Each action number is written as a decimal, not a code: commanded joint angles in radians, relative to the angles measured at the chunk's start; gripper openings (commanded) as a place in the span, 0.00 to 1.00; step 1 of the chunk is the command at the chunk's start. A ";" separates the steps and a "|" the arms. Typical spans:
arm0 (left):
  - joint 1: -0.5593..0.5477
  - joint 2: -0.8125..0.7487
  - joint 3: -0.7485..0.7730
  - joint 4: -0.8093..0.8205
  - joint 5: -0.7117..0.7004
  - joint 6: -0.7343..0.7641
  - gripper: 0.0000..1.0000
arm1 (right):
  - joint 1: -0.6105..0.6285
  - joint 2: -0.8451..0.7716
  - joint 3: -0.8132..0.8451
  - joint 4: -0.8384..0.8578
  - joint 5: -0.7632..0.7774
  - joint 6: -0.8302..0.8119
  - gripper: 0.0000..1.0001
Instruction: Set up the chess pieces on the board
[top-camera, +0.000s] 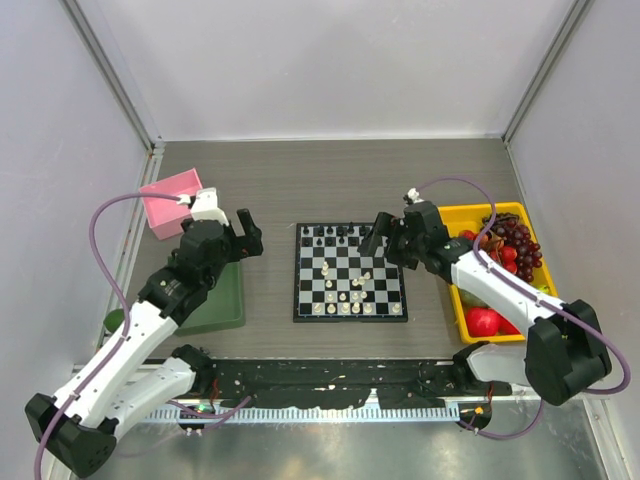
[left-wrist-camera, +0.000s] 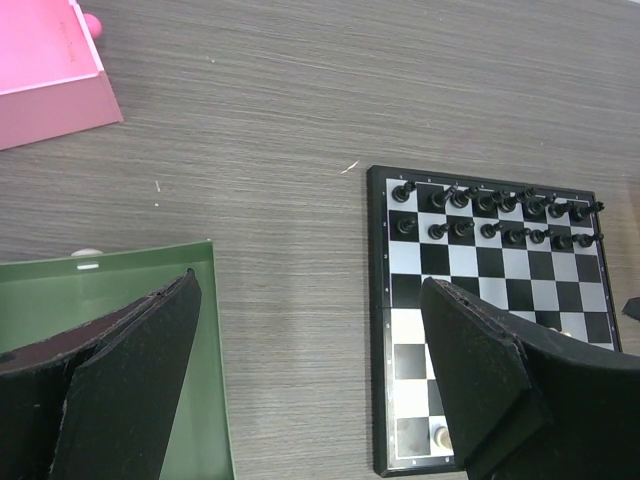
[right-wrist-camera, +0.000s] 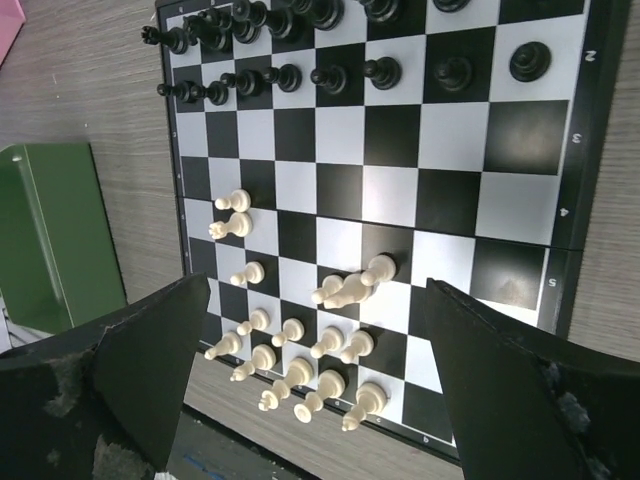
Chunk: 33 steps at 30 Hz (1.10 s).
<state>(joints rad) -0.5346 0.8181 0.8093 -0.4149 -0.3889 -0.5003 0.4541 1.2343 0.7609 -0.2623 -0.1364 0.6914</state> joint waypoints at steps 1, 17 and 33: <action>0.004 0.019 0.005 0.045 -0.021 -0.026 0.99 | 0.008 0.016 0.098 -0.014 0.019 -0.027 0.95; 0.004 0.139 0.100 -0.042 0.028 -0.009 1.00 | 0.081 0.143 0.221 -0.084 -0.031 -0.187 0.95; 0.005 0.156 0.107 -0.104 0.047 0.020 1.00 | 0.331 0.456 0.558 -0.287 0.118 -0.270 0.70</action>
<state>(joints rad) -0.5343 0.9813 0.8734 -0.5011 -0.3386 -0.5011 0.7593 1.6402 1.2373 -0.4953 -0.0685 0.4450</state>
